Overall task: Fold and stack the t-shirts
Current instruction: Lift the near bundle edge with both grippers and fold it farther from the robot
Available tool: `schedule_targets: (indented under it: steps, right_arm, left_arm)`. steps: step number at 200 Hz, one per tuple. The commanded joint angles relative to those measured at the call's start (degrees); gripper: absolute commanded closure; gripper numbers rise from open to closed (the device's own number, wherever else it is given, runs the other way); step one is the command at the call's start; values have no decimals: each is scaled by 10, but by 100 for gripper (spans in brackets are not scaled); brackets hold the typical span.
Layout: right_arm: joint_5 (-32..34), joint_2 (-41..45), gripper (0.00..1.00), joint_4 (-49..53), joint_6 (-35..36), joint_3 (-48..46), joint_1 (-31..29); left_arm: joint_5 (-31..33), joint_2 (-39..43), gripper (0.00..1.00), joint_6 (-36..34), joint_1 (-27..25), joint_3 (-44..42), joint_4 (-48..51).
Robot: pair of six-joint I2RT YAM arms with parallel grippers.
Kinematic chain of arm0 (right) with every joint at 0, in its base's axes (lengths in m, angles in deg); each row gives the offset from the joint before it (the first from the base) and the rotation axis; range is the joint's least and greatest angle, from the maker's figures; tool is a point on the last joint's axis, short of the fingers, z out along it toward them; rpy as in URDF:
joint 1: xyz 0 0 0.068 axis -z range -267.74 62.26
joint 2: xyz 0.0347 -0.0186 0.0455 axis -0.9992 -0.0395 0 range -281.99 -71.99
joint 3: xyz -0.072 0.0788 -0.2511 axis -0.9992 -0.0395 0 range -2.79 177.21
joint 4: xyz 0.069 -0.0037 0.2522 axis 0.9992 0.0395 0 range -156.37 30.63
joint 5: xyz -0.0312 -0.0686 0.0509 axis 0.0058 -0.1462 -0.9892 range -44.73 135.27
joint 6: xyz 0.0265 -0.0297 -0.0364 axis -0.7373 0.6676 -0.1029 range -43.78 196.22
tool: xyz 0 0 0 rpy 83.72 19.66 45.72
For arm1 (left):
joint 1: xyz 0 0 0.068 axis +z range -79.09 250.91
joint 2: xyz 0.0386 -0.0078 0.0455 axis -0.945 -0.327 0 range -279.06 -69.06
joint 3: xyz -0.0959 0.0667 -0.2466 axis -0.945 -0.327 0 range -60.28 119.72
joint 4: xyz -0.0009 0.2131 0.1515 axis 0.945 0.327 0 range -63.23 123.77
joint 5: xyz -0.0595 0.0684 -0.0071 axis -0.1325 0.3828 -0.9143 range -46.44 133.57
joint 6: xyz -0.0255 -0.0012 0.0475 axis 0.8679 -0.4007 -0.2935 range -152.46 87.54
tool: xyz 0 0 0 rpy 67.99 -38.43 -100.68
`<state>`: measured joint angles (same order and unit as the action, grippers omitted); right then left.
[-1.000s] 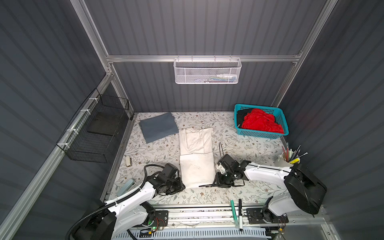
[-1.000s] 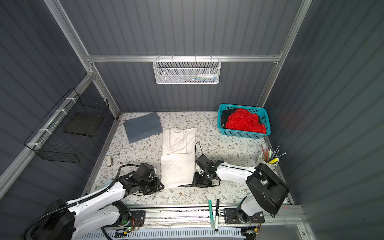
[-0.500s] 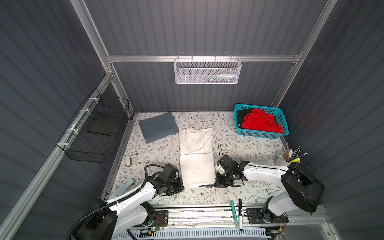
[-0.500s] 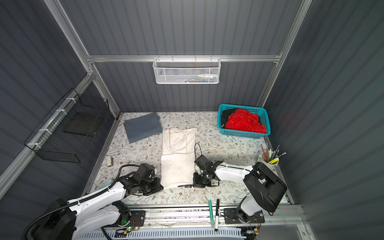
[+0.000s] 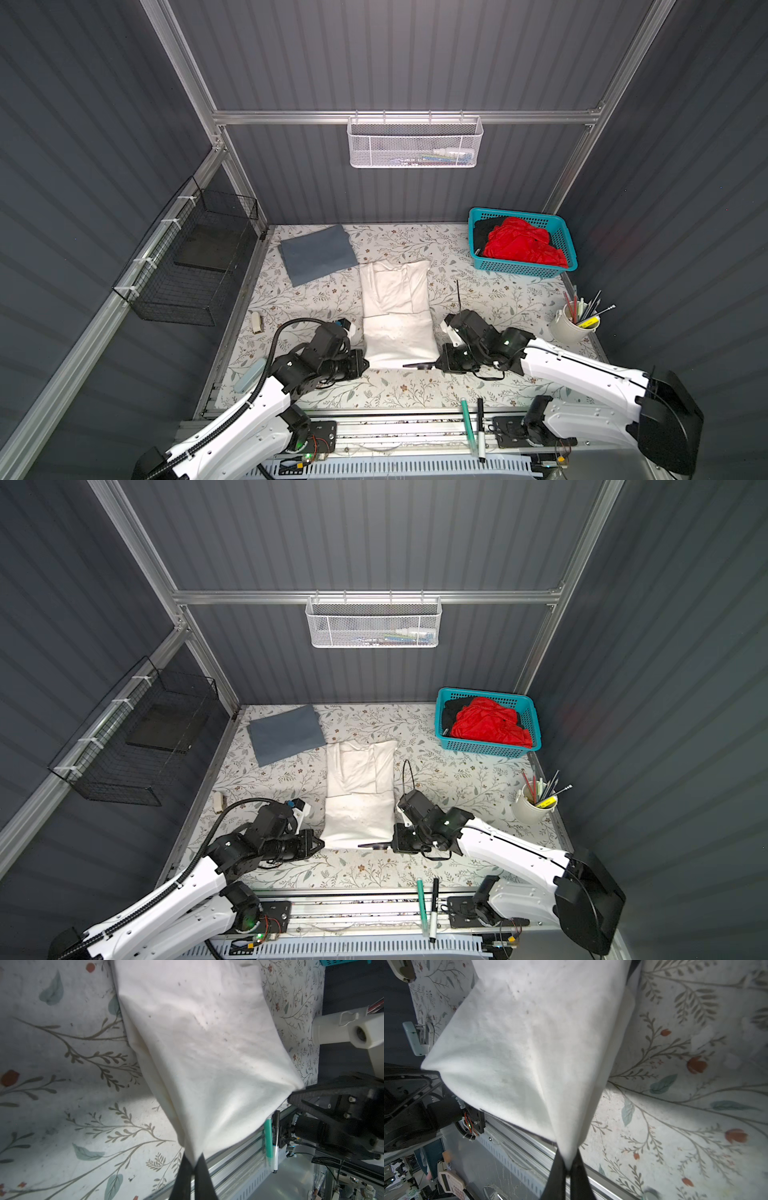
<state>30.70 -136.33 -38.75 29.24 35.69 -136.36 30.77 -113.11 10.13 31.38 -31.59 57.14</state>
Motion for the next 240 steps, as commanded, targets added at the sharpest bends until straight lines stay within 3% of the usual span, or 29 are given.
schedule_targets:
  steps: [1, 42, 94, 148, 191, 240]
  right_arm:
    - [49, 20, 99, 64, 3, 39, -1]
    - [86, -32, 98, 88, 39, 126, 14]
    - [57, -111, 97, 81, 97, 229, 81]
    - [11, -185, 97, 89, 161, 315, 150]
    - [-22, -240, 96, 97, 193, 377, 184]
    - [-60, -328, 95, 102, 224, 455, 216]
  left_arm:
    - [53, -6, 100, -37, -2, 50, 23]
    - [130, -29, 100, -63, -1, 115, -8]
    - [219, -92, 100, -67, -1, 139, -104]
    - [279, -214, 100, -122, 11, 232, -144]
    - [229, -289, 100, -152, 84, 287, -186]
    - [199, -374, 100, -179, 115, 338, -208]
